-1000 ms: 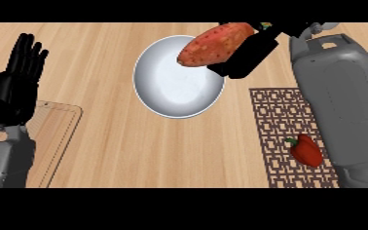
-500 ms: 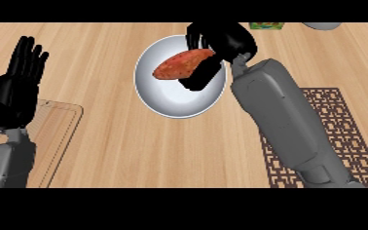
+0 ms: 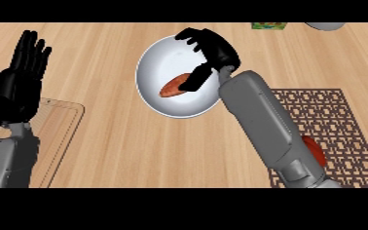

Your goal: Pick the sweet potato from the placemat and place it in the bowl

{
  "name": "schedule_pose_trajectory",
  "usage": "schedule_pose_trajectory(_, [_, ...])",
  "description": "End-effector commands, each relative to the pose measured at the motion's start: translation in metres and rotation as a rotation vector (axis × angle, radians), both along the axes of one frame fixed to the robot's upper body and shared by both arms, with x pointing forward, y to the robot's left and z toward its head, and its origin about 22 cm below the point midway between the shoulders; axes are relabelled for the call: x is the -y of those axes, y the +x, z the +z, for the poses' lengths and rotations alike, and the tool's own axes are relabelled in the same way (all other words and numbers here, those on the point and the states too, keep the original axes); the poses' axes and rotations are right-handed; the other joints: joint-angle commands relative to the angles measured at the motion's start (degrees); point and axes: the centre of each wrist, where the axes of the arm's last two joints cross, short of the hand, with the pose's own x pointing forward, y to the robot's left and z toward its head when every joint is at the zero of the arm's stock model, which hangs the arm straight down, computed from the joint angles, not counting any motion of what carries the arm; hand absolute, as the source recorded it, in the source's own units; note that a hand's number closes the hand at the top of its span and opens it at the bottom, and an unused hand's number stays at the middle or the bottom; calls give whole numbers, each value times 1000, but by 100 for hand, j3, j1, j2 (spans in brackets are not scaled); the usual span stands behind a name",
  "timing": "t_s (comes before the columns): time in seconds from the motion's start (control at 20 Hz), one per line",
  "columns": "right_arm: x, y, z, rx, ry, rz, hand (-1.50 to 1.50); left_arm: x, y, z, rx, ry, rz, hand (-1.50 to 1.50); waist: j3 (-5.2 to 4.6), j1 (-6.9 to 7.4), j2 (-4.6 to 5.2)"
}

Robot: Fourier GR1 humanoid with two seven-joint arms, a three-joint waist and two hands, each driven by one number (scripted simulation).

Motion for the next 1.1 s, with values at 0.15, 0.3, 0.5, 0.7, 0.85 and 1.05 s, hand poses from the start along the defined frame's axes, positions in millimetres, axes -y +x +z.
schedule_pose_trajectory(0.15, [8, 8, -10, 167, 273, -146, -150, -2, -2, 9, 7, 9, -3, 0, 4, 64, -11])
schedule_pose_trajectory(0.3, [31, 18, 3, 206, 358, -229, -150, -31, -9, 1, -10, 3, 5, 0, -2, -42, -22])
schedule_pose_trajectory(0.5, [82, 32, 3, 229, 404, -344, -150, -19, -4, 15, -14, 12, 9, 0, 3, -61, -23])
schedule_pose_trajectory(0.7, [142, 38, 4, 223, 474, -405, -150, -25, -6, 14, -5, 22, 6, 0, 3, -66, -17])
schedule_pose_trajectory(0.85, [195, 30, 2, 229, 512, -376, -150, -7, 0, 0, -10, 6, 21, 0, 3, -122, -20])
schedule_pose_trajectory(1.05, [247, 30, -2, 253, 559, -403, -150, -11, -3, -15, -10, -13, 2, 0, 2, -54, 5])
